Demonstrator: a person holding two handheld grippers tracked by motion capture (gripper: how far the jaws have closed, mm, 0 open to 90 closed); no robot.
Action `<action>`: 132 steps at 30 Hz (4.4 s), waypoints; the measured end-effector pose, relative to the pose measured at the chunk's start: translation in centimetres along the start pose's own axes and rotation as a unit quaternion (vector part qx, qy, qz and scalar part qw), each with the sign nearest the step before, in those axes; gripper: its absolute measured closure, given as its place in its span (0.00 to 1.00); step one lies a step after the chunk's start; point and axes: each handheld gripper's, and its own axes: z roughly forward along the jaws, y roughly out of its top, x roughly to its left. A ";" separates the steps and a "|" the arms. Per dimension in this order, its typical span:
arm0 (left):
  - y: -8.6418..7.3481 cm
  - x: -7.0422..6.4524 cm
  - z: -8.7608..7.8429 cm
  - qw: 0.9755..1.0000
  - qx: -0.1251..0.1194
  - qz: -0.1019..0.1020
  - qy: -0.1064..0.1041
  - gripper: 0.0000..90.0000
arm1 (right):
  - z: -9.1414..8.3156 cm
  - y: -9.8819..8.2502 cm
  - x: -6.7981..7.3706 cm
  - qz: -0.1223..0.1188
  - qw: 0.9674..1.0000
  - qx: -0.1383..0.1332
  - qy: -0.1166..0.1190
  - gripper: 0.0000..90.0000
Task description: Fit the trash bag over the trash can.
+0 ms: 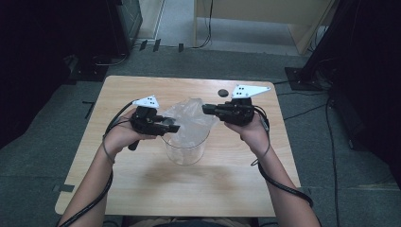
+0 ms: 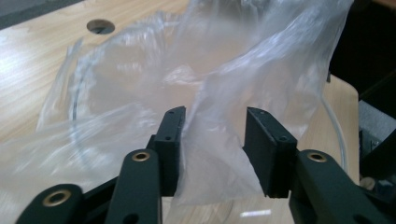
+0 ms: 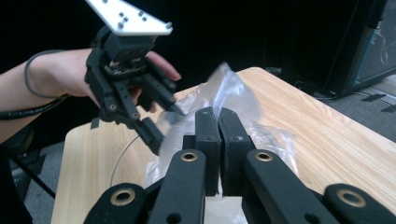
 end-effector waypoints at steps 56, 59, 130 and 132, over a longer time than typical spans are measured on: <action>-2.2 -0.7 -4.3 0.995 -0.102 -0.021 0.005 0.99 | 1.4 -1.7 0.6 0.012 0.991 0.116 0.066 0.94; -2.9 -0.9 -4.7 0.994 -0.108 -0.023 -0.003 0.99 | 1.1 -1.5 1.1 0.008 0.991 0.115 0.067 0.95; -7.0 -0.6 -4.8 0.996 -0.079 -0.052 -0.003 0.62 | -0.2 -5.9 0.9 -0.007 0.985 0.152 0.082 0.64; -6.6 -0.7 -4.9 0.995 -0.090 -0.047 0.008 0.61 | -0.5 -5.6 0.6 0.001 0.989 0.130 0.063 0.63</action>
